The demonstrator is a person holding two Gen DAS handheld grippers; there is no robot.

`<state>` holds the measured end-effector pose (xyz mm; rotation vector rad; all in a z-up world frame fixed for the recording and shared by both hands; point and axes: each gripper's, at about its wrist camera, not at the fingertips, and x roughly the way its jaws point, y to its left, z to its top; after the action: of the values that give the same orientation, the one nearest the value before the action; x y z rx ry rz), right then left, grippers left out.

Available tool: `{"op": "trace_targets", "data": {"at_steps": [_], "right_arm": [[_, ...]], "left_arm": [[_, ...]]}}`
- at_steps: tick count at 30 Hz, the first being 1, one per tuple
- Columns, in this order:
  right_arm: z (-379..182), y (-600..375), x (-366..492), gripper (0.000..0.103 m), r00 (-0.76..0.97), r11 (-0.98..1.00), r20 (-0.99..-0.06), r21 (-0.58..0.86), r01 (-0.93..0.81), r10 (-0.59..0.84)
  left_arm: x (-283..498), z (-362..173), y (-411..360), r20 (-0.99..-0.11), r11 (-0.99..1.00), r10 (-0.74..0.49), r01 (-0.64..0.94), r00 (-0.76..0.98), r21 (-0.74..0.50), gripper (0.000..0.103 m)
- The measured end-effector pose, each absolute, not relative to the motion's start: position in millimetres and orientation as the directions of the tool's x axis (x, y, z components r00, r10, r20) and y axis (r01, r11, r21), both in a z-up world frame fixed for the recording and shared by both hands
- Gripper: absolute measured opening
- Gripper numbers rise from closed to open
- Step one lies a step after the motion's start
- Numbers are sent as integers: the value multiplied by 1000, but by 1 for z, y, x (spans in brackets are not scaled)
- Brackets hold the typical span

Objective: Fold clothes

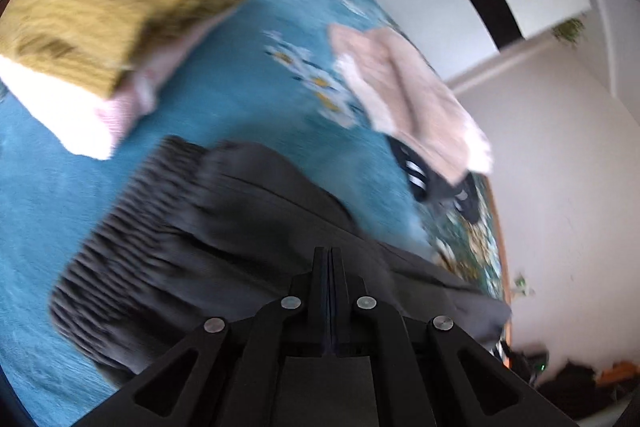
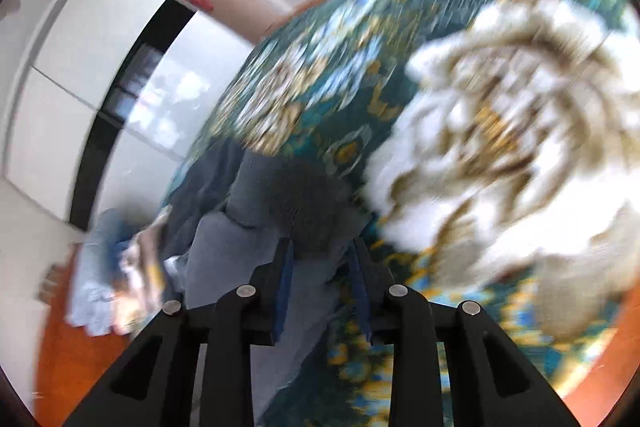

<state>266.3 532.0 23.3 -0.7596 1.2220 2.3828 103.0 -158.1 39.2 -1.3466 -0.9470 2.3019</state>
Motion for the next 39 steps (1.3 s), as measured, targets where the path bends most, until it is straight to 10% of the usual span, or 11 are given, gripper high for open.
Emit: {"op": "trace_targets", "data": {"at_steps": [4, 12, 16, 30, 39], "right_arm": [[68, 487, 256, 33, -774, -741, -617, 454, -496, 140], [68, 281, 151, 43, -662, -950, -691, 288, 119, -292], [52, 212, 108, 43, -565, -924, -733, 269, 271, -379], [-7, 128, 68, 50, -379, -846, -907, -52, 530, -182], [-4, 116, 88, 10, -423, -803, -895, -148, 578, -139]], "left_arm": [[105, 43, -142, -655, -754, 577, -10, -488, -657, 6], [112, 22, -135, -687, -757, 600, -14, -410, -653, 13], [121, 24, -146, -674, -756, 613, -59, -413, -652, 34], [126, 19, -148, -620, -717, 680, -176, -391, -675, 53], [126, 21, -143, -604, -703, 700, -215, -382, -678, 59]]}}
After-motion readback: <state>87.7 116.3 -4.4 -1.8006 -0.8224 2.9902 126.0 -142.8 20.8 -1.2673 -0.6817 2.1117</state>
